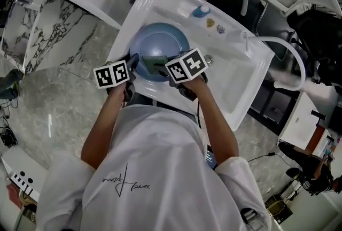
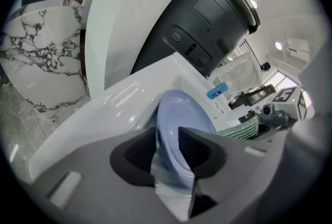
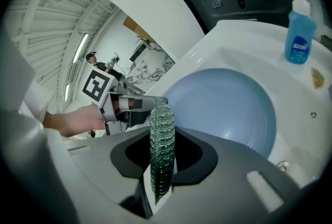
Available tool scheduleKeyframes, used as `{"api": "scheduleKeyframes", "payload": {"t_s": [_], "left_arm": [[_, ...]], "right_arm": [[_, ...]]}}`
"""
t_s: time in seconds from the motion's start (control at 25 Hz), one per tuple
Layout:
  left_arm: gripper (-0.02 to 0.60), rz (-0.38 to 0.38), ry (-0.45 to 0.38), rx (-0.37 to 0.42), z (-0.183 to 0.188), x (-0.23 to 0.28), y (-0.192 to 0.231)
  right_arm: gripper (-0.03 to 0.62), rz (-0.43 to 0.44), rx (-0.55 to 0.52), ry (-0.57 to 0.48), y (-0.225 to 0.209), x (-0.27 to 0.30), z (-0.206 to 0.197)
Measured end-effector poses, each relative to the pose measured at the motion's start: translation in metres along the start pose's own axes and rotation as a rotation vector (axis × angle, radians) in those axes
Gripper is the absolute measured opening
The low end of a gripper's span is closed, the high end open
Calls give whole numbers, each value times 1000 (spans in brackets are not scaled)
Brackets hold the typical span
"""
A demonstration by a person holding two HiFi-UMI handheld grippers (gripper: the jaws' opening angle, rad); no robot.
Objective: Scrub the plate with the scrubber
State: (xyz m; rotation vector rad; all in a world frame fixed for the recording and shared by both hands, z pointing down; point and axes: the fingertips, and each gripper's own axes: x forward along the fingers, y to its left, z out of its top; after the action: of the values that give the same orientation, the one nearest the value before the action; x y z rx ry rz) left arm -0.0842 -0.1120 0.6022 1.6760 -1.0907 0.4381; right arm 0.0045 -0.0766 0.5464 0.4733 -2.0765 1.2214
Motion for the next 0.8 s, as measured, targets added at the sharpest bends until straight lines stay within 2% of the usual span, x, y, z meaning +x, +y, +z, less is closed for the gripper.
{"api": "scheduleKeyframes", "payload": {"t_s": [0.12,0.32,0.8], "left_arm": [[154,17,-3,-22,4,0,7],[109,28,16,-41,5,2,11],[94,17,61,-35,4,7,11]], "right_arm": [[61,25,1,44,-1,13,7],[61,50,-11,100,-4,23,13],[61,32,-32,149,-21,48,33]]}}
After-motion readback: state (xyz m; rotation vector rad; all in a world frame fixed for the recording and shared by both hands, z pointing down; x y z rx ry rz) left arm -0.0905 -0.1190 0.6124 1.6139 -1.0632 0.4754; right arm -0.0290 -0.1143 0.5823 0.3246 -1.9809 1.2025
